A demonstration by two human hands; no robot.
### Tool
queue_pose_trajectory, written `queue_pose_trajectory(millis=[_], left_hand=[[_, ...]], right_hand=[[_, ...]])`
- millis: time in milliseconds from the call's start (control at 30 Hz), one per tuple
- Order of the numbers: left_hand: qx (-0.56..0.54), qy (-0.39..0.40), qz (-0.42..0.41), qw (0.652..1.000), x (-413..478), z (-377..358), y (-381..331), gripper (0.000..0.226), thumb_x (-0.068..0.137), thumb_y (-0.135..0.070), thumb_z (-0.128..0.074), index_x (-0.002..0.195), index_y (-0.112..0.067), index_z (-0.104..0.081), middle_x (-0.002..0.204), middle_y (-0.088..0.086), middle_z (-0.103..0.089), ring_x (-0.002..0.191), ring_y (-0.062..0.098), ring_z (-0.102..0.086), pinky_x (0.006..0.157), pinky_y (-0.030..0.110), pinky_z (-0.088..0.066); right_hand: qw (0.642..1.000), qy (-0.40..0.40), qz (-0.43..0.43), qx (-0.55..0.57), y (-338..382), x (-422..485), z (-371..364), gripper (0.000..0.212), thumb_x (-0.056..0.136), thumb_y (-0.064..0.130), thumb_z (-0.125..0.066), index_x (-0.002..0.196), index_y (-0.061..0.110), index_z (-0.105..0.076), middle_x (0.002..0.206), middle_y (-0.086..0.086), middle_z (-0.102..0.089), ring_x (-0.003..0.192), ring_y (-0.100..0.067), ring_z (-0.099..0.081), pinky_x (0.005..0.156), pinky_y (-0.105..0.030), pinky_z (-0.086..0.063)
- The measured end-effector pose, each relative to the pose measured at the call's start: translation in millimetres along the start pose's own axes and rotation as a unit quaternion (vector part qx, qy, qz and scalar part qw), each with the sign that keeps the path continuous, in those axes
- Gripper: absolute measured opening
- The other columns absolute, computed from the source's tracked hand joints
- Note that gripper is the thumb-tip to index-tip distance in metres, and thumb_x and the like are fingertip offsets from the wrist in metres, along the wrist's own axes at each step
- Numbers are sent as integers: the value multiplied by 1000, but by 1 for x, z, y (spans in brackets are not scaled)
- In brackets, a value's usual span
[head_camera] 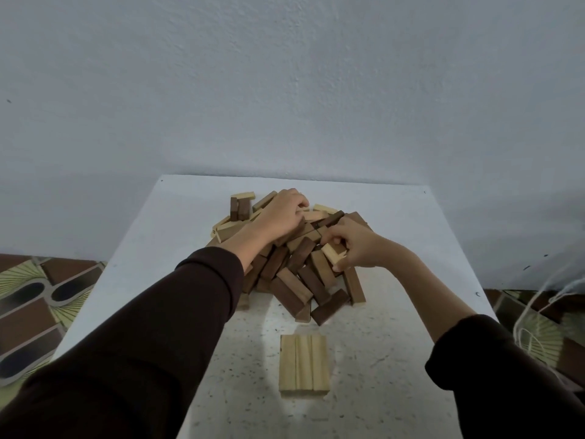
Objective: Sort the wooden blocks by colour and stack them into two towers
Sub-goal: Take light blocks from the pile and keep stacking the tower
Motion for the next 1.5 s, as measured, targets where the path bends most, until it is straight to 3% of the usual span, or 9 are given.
queue_pose_trajectory(millis=[167, 367, 467, 600, 833, 1000, 1133, 1367, 1500], left_hand=[[2, 2, 6, 1000, 0, 0, 2, 28, 94, -6, -49, 120, -6, -60, 116, 5, -55, 107, 13, -46, 82, 13, -28], [10, -5, 10, 1000, 2, 6, 5, 24, 90, -4, -48, 107, -4, -65, 107, 8, -59, 100, 20, -53, 88, 31, -44], [25, 5, 15, 1000, 7, 8, 5, 24, 90, -1, -47, 105, -2, -65, 109, 9, -59, 102, 22, -53, 87, 32, -44], [62, 12, 40, 997, 21, 5, 10, 25, 92, 0, -50, 112, -5, -65, 115, 6, -57, 101, 19, -52, 78, 25, -39], [157, 72, 32, 984, 46, -4, 10, 22, 95, -20, -55, 100, -3, -69, 113, 9, -55, 101, 27, -53, 81, 36, -45], [186, 98, 46, 977, 54, -3, 4, 23, 89, -2, -52, 107, -6, -67, 114, 11, -57, 94, 29, -56, 75, 31, -43], [177, 131, 64, 973, 55, -5, -1, 28, 90, 0, -51, 115, -4, -64, 121, 14, -53, 104, 31, -55, 87, 34, -46], [213, 167, 74, 960, 51, -8, -5, 25, 89, 3, -50, 111, -5, -59, 118, 13, -47, 90, 28, -51, 70, 32, -39], [234, 188, 44, 953, 50, -9, -7, 24, 92, -4, -45, 112, -9, -58, 119, 12, -45, 104, 30, -50, 74, 32, -35]], right_hand=[[1000, -2, 13, -23, 8, -2, -2, 41, 71, 9, -78, 107, 14, -59, 89, 7, -35, 79, -6, -38, 60, -15, -30], [995, -30, 18, 94, 9, -4, 12, 19, 76, -4, -66, 84, 13, -61, 78, 6, -58, 70, -6, -53, 63, -16, -44], [981, -91, 6, 172, 6, 6, 38, 17, 86, 1, -53, 89, 18, -56, 88, 1, -59, 77, -15, -57, 62, -23, -45], [985, -132, -46, 103, -6, 44, 56, 25, 90, 1, -39, 104, 13, -55, 107, -1, -53, 89, -13, -50, 66, -21, -37], [986, -106, -95, -83, -22, 92, 41, 27, 88, 2, -54, 114, 8, -59, 117, -8, -56, 104, -23, -53, 81, -28, -43], [981, -76, -110, -141, -18, 100, 43, 24, 87, 1, -50, 108, 4, -60, 112, -13, -58, 99, -29, -57, 80, -35, -48], [983, -68, -110, -129, -19, 98, 42, 20, 87, 6, -55, 106, 1, -60, 110, -13, -59, 99, -28, -57, 79, -35, -48], [989, -89, -95, -63, -18, 91, 43, 36, 95, 40, -51, 87, 5, -53, 91, -10, -57, 81, -21, -48, 73, -33, -40], [991, -93, -98, 3, -14, 84, 46, 24, 94, 28, -52, 89, 4, -55, 100, -17, -62, 84, -22, -50, 75, -34, -42]])
Point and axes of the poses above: each hand's wrist, its own x-axis towards the middle knuckle, its own z-axis out of the back of the hand, y = z × x, the point moved 5 cm from there along x, towards the middle knuckle
